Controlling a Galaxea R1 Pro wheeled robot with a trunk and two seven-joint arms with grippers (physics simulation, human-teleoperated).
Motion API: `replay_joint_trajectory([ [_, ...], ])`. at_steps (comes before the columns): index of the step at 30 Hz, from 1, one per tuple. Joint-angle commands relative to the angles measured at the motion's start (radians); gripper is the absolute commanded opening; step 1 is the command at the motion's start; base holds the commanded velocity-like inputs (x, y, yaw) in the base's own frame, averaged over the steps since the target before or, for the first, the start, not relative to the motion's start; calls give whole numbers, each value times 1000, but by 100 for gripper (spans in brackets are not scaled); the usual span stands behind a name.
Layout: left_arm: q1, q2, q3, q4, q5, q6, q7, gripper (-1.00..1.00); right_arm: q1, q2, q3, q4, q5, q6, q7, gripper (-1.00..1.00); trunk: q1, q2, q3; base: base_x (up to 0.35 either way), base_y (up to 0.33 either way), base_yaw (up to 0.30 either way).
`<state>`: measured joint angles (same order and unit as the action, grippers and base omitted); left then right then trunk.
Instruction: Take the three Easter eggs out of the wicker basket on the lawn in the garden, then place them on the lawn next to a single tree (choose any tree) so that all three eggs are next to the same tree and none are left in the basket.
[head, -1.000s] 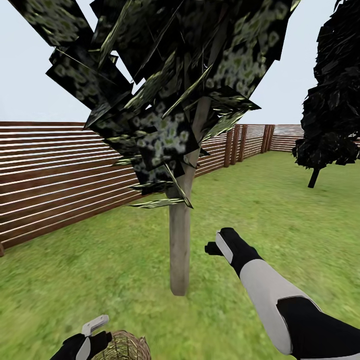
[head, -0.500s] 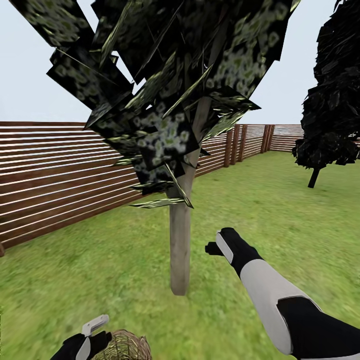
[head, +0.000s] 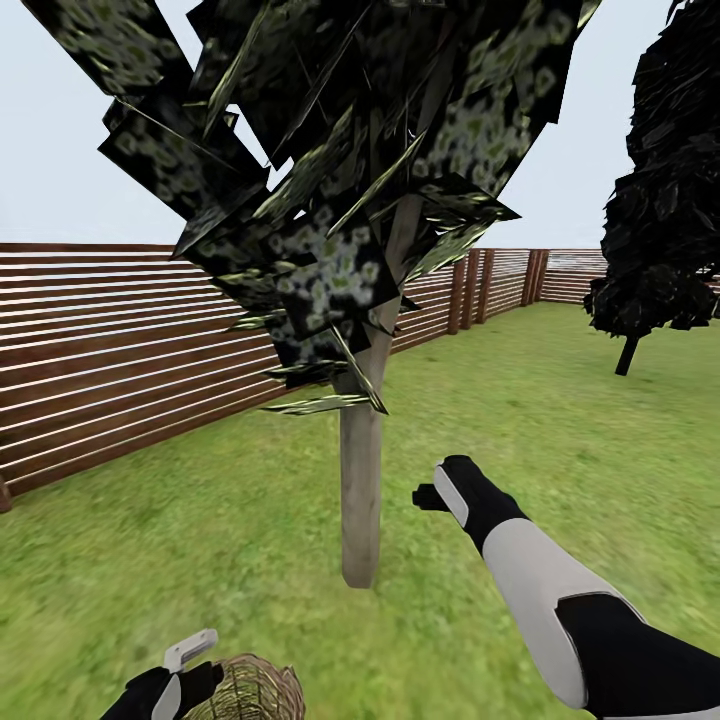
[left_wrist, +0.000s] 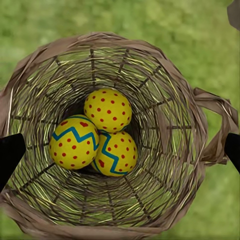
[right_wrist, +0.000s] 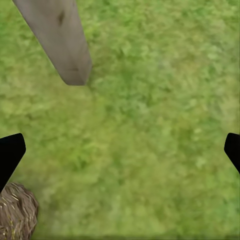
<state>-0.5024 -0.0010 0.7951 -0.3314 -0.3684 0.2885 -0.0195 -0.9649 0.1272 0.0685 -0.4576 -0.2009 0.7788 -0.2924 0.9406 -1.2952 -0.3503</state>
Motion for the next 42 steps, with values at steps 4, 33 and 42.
replay_joint_trajectory([
  [4,-1,-1,4,-2,-4,5,-2,100,-1,-1,7,-1,-11,3,-8,100,0,-1,-1,-2,1,0],
  [33,-1,-1,4,-1,-3,4,-2,100,-1,0,8,-2,-12,7,-8,100,104,-190,-86,0,0,0],
  [42,-1,-1,4,-1,-4,-9,-2,100,-1,0,13,-3,-11,11,-8,100,138,-253,-114,0,0,0],
])
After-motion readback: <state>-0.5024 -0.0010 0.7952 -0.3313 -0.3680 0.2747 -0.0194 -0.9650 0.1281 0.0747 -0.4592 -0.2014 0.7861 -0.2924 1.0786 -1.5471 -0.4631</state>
